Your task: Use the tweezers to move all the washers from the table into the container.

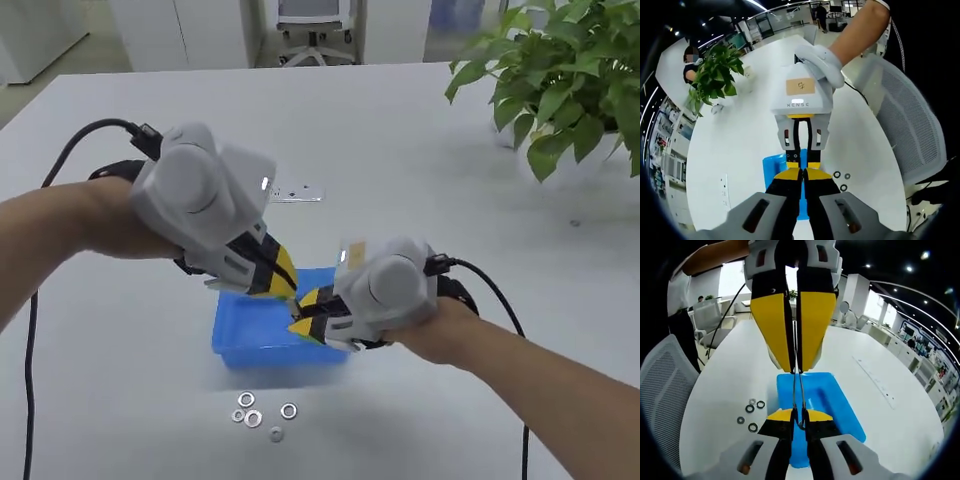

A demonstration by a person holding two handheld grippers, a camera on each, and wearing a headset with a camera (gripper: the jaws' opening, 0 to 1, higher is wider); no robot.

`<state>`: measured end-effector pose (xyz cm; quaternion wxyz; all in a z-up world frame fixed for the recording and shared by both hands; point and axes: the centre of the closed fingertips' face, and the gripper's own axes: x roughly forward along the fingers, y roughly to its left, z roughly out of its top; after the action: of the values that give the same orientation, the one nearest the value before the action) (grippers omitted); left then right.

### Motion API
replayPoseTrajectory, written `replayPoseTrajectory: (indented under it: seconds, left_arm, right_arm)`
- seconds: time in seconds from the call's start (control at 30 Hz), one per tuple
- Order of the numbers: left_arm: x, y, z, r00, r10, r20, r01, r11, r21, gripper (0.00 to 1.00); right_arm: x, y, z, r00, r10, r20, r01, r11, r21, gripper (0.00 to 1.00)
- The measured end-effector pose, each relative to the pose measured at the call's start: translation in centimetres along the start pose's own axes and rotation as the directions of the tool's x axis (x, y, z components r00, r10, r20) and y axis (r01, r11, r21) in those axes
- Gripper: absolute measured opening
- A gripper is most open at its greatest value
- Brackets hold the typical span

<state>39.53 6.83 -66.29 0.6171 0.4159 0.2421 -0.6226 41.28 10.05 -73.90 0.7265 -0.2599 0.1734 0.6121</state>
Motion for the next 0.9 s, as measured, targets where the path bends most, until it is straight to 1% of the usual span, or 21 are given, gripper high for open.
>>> replayPoseTrajectory:
  seconds: [0.1,0.27,0.57,0.9]
  left_arm:
    - [0.1,0.4,-0.3,1.0000,0.001,0.001,-0.001,1.000,-0.001,0.05]
    - [0.5,1.2,-1.1,1.0000,-0.005,-0.005,0.005,1.000,-0.002,0.05]
    - [1.4,2.1,-2.3,0.9999,-0.010,-0.008,0.010,1.000,-0.009,0.05]
    - [2.4,2.5,-3.5,0.9996,-0.026,-0.013,0.025,0.999,-0.027,0.05]
  right_arm:
    - [0.3,-0.4,0.0,1.0000,-0.005,0.002,0.004,1.000,0.007,0.09]
    - [1.2,-1.2,-0.3,0.9999,-0.010,0.004,0.010,1.000,0.028,0.09]
    - [2.4,-2.1,-1.2,1.0000,0.000,-0.001,0.000,0.999,0.047,0.10]
    - [3.6,-2.3,-2.2,0.9997,0.020,-0.012,-0.020,0.998,0.059,0.10]
